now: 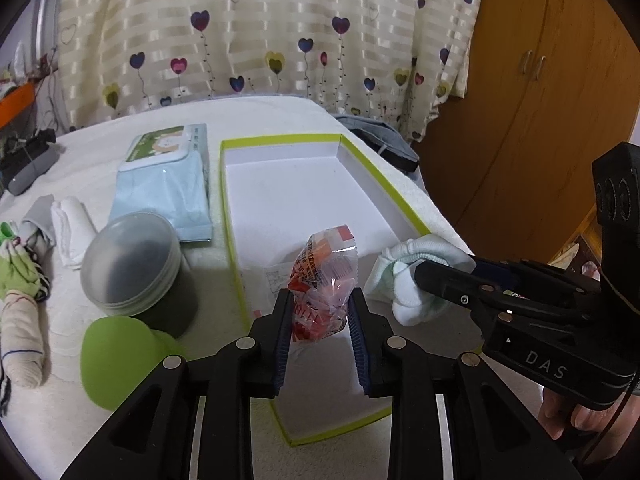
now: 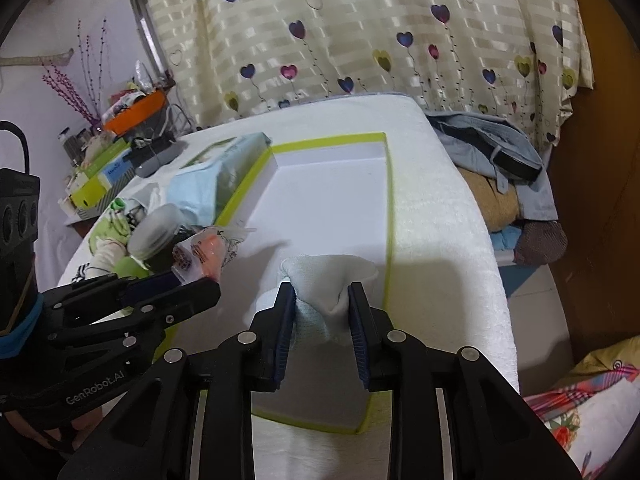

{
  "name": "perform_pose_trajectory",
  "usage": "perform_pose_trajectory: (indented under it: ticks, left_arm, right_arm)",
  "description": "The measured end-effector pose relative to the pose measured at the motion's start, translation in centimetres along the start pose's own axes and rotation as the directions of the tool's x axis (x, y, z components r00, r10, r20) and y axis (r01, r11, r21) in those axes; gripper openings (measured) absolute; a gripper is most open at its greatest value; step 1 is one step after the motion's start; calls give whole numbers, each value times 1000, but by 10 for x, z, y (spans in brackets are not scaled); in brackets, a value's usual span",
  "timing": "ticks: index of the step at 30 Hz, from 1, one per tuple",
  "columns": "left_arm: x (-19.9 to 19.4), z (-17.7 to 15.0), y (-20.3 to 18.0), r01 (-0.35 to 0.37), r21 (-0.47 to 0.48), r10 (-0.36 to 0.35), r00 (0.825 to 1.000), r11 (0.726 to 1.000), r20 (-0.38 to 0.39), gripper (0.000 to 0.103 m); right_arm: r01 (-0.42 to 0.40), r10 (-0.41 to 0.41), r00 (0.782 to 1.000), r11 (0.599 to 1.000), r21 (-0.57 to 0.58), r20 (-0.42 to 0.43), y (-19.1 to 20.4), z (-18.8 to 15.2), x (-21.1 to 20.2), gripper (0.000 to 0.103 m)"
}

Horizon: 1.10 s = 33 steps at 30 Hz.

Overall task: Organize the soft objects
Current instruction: 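Open the left gripper to drop the candy bag while the right releases the sock into the box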

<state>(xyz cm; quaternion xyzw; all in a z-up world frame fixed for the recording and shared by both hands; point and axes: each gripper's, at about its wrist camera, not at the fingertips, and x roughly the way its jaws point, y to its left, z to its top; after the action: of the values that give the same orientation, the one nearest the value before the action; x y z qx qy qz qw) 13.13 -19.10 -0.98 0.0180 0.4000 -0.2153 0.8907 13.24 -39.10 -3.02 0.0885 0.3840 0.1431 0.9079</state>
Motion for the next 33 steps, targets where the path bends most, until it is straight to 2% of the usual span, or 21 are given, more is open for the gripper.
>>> perform_pose_trajectory:
  ticks: [3,6,14,16,17,18,24,29,33]
  left_arm:
    - [3,1,-1,5,6,-5,1000,1000,-1,33]
    - [4,1,0,12,-4,-12,1000,1000,-1,42]
    - [-10,0,-1,26,-13,-26,999,1000,33,42]
    - [-16,0,-1,31,-12,-30,999,999,43,42]
    - [-20,-1,-1,32,-10,-31,998,999,49,42]
    - [-23,-2,-1,31,-10,-30,998,999,53,42]
    - [-46,-13,2,20,-14,-19,996,1000,83,42]
    - [-68,-26,12,-3,-32,7,994,999,105,42]
    - [-83,-37,22,-16,-52,22,992,999,121,42]
  right_arm:
    - [19,-19,1000,1000,-19,5,0,0,-1,37]
    - [37,-36,999,999,-39,17,3,0,-4,39]
    - [73,-71,996,996,-47,47,5,-1,-19,40]
    - [84,-80,995,995,-52,63,8,-1,-24,50]
    - [90,-86,994,994,-53,74,9,-1,-28,60]
    - [93,-88,992,994,-54,87,11,-2,-32,61]
    - [98,-91,989,994,-57,116,23,-6,-45,62]
    - [65,-57,991,996,-65,122,36,-13,-55,62]
    - [80,-68,988,993,-82,137,51,-18,-61,62]
